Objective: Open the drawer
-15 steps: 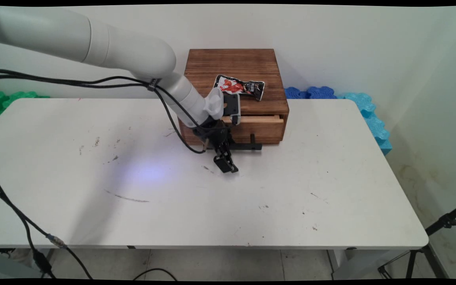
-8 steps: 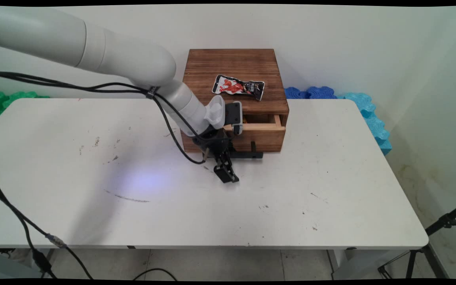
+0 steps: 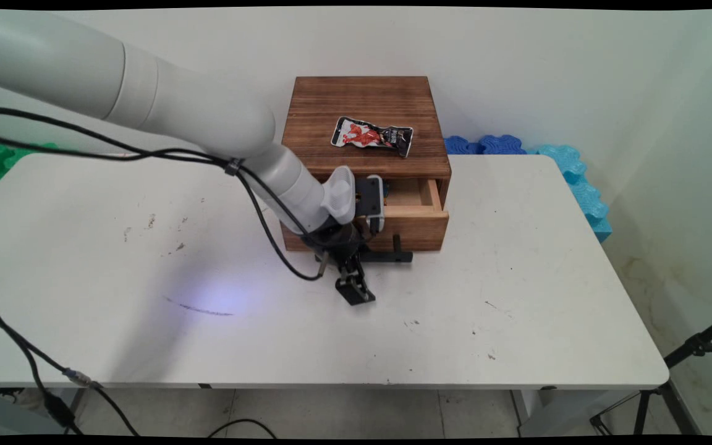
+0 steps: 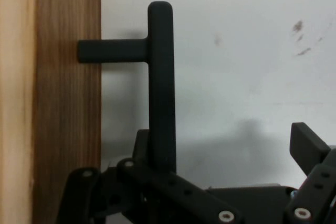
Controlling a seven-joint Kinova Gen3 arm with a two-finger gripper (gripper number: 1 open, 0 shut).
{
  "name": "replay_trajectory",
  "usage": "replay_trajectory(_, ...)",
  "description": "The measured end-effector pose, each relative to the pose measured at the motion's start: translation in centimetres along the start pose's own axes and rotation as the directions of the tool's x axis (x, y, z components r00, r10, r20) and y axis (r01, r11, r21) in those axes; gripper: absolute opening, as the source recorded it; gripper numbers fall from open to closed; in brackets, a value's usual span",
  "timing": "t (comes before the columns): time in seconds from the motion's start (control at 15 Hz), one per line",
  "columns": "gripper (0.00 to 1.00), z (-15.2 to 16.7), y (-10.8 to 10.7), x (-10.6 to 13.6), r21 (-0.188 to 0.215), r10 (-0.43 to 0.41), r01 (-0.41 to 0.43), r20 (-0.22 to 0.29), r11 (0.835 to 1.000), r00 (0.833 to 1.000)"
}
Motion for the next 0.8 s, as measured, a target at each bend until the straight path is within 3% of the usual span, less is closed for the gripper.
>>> replay_trajectory(0.8, 1.00, 0.0, 5.6, 0.1, 0.041, -0.016, 0.015, 0.026, 0.999, 1.000)
